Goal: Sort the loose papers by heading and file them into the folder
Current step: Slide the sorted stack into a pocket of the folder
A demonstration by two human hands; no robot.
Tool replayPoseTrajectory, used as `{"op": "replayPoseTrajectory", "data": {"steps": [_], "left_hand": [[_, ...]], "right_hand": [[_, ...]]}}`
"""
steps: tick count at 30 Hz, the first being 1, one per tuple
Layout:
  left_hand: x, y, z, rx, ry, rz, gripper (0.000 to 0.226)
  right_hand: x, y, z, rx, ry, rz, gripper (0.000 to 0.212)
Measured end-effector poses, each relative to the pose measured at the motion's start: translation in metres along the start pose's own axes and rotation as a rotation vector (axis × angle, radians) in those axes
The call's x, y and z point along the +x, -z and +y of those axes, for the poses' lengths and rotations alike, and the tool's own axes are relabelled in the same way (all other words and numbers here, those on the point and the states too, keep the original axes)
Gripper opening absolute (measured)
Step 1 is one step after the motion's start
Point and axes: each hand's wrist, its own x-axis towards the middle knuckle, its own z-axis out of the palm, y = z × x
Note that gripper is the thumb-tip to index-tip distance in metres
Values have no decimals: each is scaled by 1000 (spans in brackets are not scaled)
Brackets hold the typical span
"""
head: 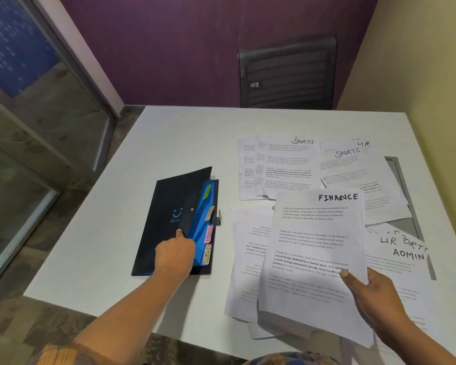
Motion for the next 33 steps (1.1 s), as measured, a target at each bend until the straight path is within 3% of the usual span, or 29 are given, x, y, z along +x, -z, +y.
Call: {"op": "replayPoseTrajectory", "data": {"steps": [6,14,21,27,33], "left_hand": [[-8,-6,-2,-59,-33,19,33],[-17,-8,-7,-270,-134,119,22],[-26,-8,-13,-453,-167,155,31],[-32,-18,-17,-602,-129,140,30],[-43,-18,-22,-800,-97,215,40]], "right_hand": [[-3,-6,-20,49,64,-5,13],[6,-27,-65,126,158,-63,13],[15,-72,-109,130,193,-123,12],[23,-118,-128,-16,220,-79,7],[18,-150,-143,-292,290,-40,21]]}}
